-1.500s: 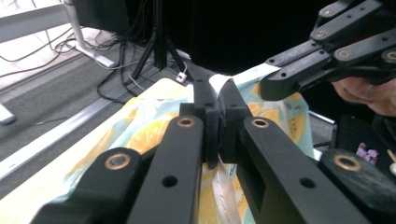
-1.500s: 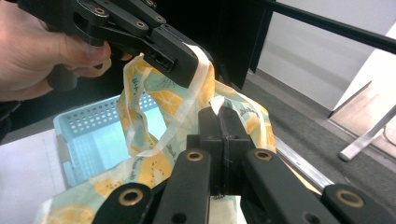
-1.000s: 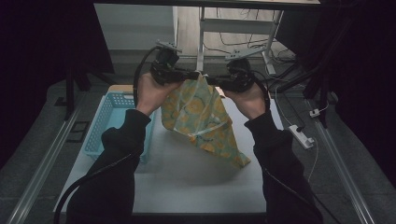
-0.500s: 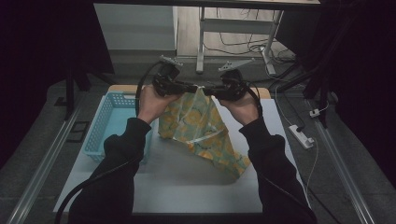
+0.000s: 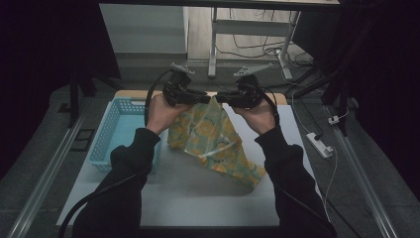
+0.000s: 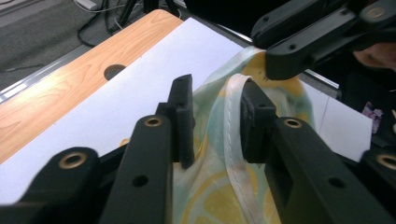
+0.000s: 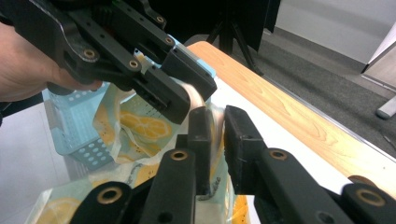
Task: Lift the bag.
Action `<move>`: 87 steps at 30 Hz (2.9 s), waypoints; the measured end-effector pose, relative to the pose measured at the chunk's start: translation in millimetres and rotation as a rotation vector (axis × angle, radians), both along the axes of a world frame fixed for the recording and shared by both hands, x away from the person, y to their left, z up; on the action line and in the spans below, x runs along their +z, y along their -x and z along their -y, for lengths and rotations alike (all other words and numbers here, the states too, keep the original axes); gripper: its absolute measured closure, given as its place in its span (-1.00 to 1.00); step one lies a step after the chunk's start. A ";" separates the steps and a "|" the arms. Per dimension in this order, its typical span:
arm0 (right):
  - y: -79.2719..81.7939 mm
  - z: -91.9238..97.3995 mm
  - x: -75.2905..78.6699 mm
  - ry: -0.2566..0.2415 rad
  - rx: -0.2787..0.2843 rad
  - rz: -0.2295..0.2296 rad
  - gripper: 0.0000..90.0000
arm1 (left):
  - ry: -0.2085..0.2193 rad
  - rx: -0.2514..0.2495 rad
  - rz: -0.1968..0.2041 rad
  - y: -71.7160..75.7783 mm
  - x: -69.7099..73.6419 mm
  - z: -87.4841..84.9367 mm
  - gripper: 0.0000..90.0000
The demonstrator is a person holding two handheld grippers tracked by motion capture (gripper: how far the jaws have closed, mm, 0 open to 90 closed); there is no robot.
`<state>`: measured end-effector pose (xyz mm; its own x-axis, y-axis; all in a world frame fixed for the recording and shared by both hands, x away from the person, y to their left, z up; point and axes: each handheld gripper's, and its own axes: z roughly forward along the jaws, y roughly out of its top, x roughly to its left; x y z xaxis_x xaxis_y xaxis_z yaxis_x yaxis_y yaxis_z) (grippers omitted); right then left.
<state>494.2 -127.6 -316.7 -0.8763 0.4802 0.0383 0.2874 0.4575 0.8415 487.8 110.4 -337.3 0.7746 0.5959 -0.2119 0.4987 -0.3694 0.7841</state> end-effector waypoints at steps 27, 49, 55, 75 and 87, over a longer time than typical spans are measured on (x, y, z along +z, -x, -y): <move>13.6 6.6 -2.5 -0.025 -0.004 0.010 0.03 | -0.040 -0.013 0.067 37.1 2.4 -15.0 -0.68; 38.7 20.4 -24.9 -0.051 -0.019 0.024 -0.69 | -0.003 -0.038 0.063 67.6 -35.4 -34.3 -1.00; 44.9 20.7 -40.3 -0.039 -0.030 0.022 -0.89 | 0.011 -0.045 0.063 76.3 -50.8 -40.2 -1.00; 59.7 28.5 -81.1 -0.024 -0.051 0.029 -1.00 | 0.018 0.044 0.050 103.1 -98.9 -60.4 -1.00; 72.4 37.5 -91.2 0.008 -0.059 0.036 -1.00 | 0.004 0.048 0.052 123.8 -105.8 -64.3 -1.00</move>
